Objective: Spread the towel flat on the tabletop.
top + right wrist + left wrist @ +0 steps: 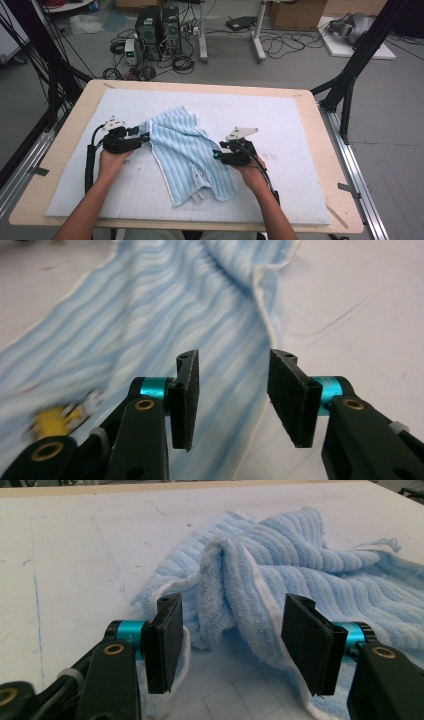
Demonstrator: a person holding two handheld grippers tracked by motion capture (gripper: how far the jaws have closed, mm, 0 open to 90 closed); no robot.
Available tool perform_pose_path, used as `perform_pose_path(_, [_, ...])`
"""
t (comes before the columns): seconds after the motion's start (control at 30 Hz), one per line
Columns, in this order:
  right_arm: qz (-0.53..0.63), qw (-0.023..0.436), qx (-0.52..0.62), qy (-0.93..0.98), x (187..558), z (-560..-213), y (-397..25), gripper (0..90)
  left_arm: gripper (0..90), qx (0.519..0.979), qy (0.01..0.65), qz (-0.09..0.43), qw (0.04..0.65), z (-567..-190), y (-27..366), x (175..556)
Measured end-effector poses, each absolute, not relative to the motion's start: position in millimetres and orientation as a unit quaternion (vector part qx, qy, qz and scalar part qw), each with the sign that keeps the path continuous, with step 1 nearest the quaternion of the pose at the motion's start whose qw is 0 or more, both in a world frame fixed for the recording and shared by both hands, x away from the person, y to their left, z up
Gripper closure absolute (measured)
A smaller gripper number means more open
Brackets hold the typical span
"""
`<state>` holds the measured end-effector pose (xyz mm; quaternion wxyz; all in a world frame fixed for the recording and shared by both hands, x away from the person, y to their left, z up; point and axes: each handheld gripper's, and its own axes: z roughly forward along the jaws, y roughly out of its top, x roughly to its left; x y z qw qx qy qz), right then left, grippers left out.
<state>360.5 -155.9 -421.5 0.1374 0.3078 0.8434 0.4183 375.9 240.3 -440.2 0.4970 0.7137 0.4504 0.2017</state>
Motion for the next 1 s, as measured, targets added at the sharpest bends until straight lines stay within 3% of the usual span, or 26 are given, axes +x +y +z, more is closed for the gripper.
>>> perform_pose_path(0.17, [0.407,0.132,0.324,0.844,390.4,-423.3,-130.8,53.0,42.0,0.709,0.451,0.201,0.504,-439.9,242.0,374.3])
perform_pose_path(0.33, [0.389,0.099,0.357,0.844,412.7,-435.0,-120.4,66.4,41.9,0.711,0.447,0.199,0.505,-440.5,242.2,373.2])
perform_pose_path(0.5, [0.365,0.109,0.367,0.849,414.5,-437.5,-121.7,85.7,42.0,0.713,0.445,0.198,0.505,-441.3,241.2,373.1])
perform_pose_path(1.0, [0.363,0.11,0.401,0.834,379.0,-426.3,-187.5,86.9,42.1,0.718,0.441,0.197,0.502,-442.3,237.8,372.5])
